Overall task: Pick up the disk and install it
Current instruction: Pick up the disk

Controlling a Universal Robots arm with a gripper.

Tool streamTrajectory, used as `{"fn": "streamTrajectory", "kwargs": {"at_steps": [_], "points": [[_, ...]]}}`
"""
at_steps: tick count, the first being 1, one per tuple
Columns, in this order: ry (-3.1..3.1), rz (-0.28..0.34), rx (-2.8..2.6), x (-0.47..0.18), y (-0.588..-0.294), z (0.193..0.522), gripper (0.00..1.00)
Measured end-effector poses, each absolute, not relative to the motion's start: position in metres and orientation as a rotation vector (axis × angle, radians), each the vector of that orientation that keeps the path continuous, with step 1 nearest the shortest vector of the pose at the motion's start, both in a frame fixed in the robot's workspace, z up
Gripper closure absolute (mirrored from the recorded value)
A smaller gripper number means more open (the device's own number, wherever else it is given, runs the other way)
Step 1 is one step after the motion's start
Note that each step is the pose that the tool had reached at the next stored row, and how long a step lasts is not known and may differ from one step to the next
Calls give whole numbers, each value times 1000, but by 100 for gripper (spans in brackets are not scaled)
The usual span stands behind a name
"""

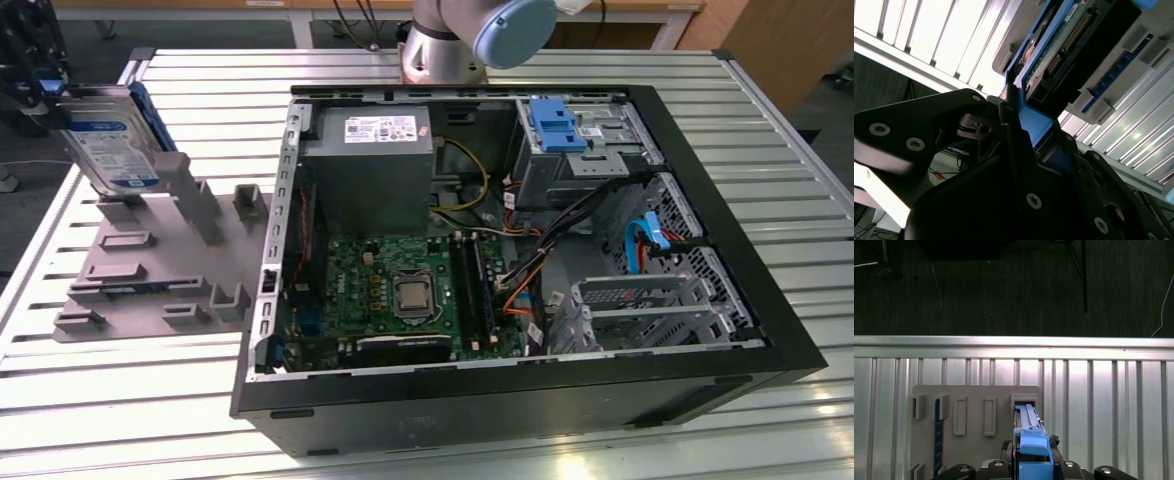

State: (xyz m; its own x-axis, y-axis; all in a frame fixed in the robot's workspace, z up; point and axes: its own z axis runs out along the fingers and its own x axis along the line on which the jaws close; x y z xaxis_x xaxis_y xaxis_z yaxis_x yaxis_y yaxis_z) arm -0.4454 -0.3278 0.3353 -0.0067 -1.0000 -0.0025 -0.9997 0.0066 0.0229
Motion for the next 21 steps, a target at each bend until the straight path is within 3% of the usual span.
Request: {"fn": "streamTrajectory", "kwargs": {"at_steps": [21], "points": [[-2219, -28, 2204, -445, -328, 342, 64]]}}
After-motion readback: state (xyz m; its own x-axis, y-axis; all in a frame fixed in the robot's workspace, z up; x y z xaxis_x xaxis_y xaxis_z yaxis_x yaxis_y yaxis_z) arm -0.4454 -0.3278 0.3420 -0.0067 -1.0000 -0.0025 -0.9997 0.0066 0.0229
